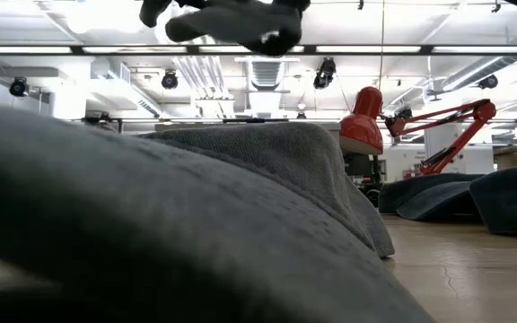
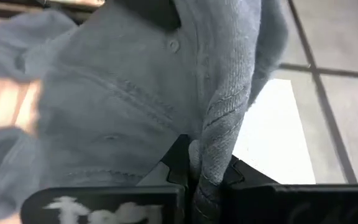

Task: Pick & Place hat
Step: Put the top left gray cap on the shelf

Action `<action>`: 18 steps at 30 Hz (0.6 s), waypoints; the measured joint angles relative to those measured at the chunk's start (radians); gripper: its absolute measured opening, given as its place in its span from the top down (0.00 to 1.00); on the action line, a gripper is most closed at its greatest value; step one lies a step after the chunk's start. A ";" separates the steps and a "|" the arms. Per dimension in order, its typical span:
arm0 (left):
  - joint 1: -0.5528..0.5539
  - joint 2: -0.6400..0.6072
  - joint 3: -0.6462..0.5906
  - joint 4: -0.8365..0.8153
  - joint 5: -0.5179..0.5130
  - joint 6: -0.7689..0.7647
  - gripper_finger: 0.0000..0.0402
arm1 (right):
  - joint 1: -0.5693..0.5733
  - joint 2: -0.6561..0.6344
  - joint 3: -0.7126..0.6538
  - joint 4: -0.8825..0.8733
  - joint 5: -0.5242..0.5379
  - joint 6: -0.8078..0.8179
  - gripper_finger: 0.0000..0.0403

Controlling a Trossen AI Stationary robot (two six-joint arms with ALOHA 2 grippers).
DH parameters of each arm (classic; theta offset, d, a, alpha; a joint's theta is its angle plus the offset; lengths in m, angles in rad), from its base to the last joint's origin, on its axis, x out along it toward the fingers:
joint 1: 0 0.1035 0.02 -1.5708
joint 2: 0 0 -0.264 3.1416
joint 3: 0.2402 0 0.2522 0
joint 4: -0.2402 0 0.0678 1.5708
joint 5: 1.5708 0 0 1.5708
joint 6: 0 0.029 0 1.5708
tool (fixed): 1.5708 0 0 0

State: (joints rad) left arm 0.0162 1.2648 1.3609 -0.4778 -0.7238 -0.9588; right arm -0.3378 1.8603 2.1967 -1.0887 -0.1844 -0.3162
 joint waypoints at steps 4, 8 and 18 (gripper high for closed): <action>0.000 -0.010 0.000 0.022 -0.001 0.045 0.87 | 0.000 0.000 0.000 -0.036 0.001 -0.013 0.97; 0.000 -0.028 0.000 0.061 -0.006 0.097 0.78 | 0.000 0.000 0.000 -0.040 0.001 -0.019 0.97; 0.000 -0.126 0.000 0.060 -0.010 0.213 0.64 | -0.001 -0.002 0.054 -0.115 0.003 -0.074 0.97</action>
State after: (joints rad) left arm 0.0166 1.1386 1.3609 -0.4179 -0.7335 -0.7459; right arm -0.3386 1.8584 2.2503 -1.2034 -0.1814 -0.3906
